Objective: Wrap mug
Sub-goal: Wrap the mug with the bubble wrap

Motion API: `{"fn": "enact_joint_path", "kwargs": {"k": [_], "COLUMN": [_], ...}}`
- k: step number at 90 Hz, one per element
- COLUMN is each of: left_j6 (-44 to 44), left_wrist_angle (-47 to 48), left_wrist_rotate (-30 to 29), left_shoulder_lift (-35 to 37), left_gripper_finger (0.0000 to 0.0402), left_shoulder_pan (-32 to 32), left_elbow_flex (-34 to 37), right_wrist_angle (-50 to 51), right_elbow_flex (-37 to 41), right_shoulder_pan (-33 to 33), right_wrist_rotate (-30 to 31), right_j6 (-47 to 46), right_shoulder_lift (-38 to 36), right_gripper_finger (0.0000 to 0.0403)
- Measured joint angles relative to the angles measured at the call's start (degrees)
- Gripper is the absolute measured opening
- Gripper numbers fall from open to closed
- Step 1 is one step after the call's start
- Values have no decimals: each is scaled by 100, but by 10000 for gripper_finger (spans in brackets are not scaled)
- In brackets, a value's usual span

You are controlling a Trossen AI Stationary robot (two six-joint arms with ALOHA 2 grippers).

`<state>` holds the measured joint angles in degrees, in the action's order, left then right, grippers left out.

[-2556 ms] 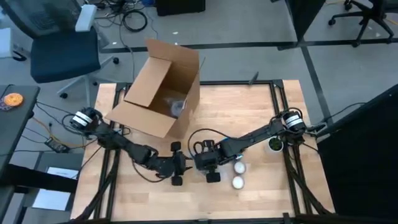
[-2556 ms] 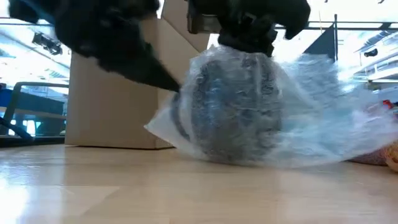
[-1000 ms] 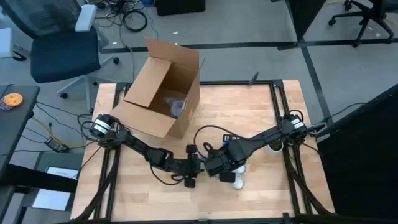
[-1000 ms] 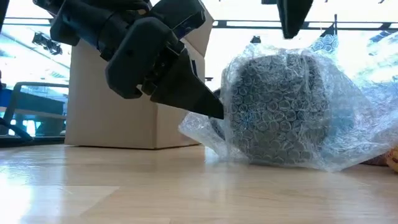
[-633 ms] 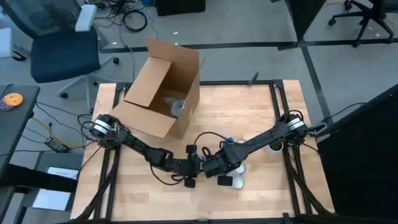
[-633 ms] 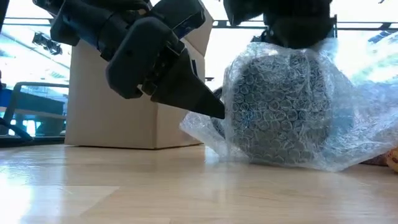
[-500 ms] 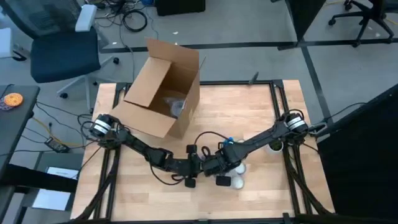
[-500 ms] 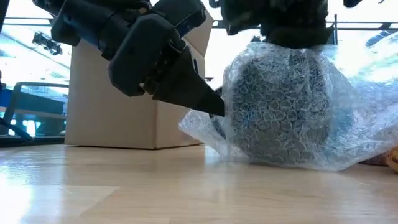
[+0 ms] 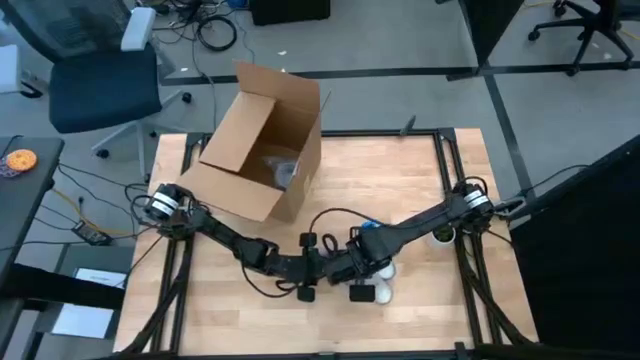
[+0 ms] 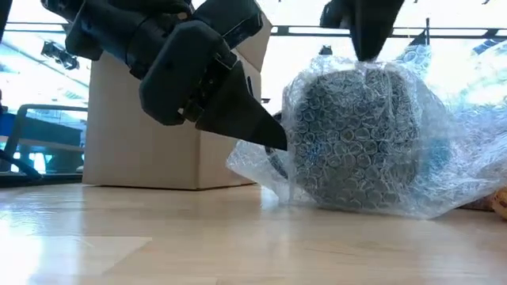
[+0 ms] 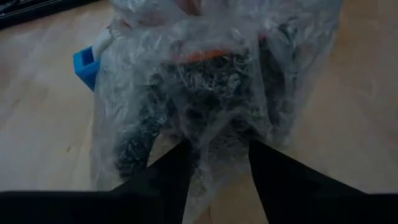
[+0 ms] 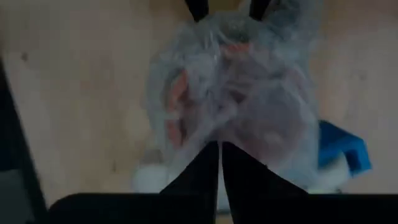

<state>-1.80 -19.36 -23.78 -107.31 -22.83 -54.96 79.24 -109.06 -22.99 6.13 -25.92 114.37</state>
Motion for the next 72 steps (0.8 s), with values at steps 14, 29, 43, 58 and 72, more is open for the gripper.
{"fn": "enact_joint_path", "kwargs": {"k": [14, 29, 43, 58, 72], "left_j6": [0, 1, 2, 2, 4], "left_wrist_angle": [1, 1, 17, 0, 1], "left_wrist_rotate": [0, 0, -1, 0, -1], "left_shoulder_lift": [0, 0, 2, 4, 7], "left_gripper_finger": [147, 147, 147, 147, 147], "left_shoulder_pan": [0, 0, 0, 0, 2], "left_elbow_flex": [0, 0, 0, 0, 0], "right_wrist_angle": [4, -784, -1770, -2419, -1447], "right_elbow_flex": [77, 734, 1607, 2068, 1364], "right_shoulder_pan": [27, 154, 235, 243, 177], "right_wrist_rotate": [765, 715, 323, -110, -109], "right_j6": [-39, 36, 69, 119, 42], "right_shoulder_lift": [0, -4, -17, -65, -15], "right_gripper_finger": [0, 0, 0, 0, 0]}}
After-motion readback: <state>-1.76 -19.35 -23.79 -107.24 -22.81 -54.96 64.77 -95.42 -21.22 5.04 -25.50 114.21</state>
